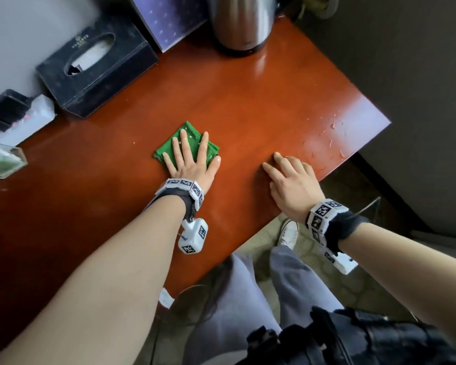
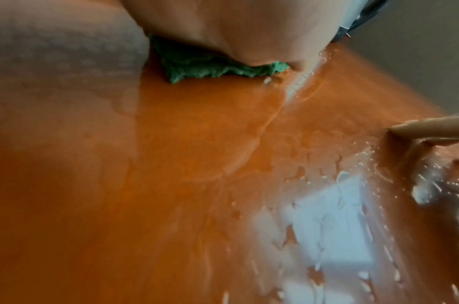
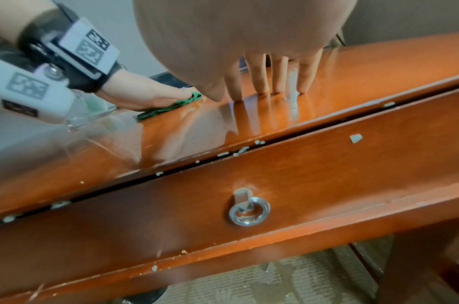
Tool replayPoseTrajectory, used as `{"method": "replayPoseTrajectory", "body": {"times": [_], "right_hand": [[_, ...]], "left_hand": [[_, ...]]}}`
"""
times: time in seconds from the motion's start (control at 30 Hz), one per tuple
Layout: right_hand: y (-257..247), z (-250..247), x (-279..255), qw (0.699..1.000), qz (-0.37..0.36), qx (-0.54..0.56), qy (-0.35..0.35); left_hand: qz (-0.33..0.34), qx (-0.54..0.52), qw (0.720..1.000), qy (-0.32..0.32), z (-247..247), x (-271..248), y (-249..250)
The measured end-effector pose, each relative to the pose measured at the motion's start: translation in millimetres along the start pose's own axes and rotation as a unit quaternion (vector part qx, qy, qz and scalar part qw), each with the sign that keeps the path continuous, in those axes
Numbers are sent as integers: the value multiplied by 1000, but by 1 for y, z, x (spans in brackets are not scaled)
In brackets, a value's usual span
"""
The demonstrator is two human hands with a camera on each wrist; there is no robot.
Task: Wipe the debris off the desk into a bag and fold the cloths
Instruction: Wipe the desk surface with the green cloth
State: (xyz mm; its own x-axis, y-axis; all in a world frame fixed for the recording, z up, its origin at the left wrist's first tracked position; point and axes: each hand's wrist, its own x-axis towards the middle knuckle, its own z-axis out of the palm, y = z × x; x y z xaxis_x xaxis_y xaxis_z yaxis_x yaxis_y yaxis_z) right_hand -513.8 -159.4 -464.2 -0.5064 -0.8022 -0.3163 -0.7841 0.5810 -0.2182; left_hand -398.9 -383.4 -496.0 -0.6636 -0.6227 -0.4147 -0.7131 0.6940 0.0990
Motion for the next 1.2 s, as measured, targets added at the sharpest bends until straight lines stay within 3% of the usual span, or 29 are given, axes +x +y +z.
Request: {"method": "replayPoseTrajectory", "body": {"times": [0.23, 0.43, 0.77, 0.9, 1.2], "right_hand": [[-21, -8, 44, 994, -108, 9, 3], [-69, -12, 107, 998, -26, 62, -7], [-79, -7, 116, 999, 5, 41, 32], [-85, -14, 120, 998, 26, 41, 41], [-89, -22, 120, 998, 44, 42, 21]], "left_hand": [[27, 10, 999, 14, -3, 7, -9], [163, 79, 983, 27, -29, 51, -48], [217, 102, 971, 3, -82, 135, -83], [211, 93, 973, 5, -92, 148, -103], [118, 53, 992, -1, -81, 126, -153]]}}
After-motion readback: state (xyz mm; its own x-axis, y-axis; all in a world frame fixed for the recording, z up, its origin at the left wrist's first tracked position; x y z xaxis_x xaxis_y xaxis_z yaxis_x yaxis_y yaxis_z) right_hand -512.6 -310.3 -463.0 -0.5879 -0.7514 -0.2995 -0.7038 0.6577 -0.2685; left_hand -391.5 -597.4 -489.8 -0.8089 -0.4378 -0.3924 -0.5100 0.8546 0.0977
